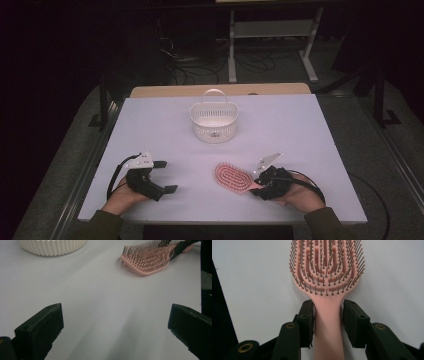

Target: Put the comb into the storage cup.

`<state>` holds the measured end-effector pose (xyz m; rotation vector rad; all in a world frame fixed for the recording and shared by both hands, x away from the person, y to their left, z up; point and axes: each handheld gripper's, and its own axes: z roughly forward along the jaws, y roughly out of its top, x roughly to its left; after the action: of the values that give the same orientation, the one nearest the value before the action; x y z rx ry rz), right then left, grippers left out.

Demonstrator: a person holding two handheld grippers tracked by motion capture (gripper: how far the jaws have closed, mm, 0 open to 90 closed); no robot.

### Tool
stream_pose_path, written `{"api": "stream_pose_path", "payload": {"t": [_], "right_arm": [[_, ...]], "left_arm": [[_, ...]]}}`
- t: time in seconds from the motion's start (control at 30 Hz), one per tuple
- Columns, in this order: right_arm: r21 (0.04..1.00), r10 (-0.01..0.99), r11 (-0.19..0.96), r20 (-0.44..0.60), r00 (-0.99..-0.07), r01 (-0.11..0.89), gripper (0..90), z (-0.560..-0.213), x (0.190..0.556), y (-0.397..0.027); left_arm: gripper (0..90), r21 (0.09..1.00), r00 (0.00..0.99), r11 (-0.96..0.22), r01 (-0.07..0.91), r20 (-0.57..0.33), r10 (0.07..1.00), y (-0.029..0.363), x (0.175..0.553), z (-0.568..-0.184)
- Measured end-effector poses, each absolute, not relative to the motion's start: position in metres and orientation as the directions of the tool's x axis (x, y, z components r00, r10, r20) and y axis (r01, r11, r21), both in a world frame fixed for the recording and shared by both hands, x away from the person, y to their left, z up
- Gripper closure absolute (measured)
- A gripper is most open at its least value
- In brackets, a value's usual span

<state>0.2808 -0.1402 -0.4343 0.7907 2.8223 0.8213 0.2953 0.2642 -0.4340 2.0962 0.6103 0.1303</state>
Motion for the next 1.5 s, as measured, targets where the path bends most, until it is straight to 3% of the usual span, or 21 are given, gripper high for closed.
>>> {"api": "stream_pose_path", "payload": {"t": [0.33, 1.0, 1.5], "right_arm": [[0.513, 0.496, 0.739, 0.025, -0.868, 0.437, 66.6, -0.434, 0.2787, -0.1372], [0.524, 0.494, 0.741, -0.002, -0.869, 0.42, 68.5, -0.4347, 0.2748, -0.1369], [0.524, 0.514, 0.713, 0.061, -0.856, 0.466, 68.9, -0.4337, 0.2804, -0.14]], "left_arm": [[0.1, 0.808, 0.871, -0.454, 0.375, -0.139, 0.471, 0.2637, 0.2948, -0.4339], [0.1, 0.808, 0.87, -0.455, 0.374, -0.137, 0.474, 0.2645, 0.2949, -0.4336], [0.1, 0.808, 0.869, -0.453, 0.378, -0.14, 0.475, 0.2654, 0.2957, -0.4341]]}}
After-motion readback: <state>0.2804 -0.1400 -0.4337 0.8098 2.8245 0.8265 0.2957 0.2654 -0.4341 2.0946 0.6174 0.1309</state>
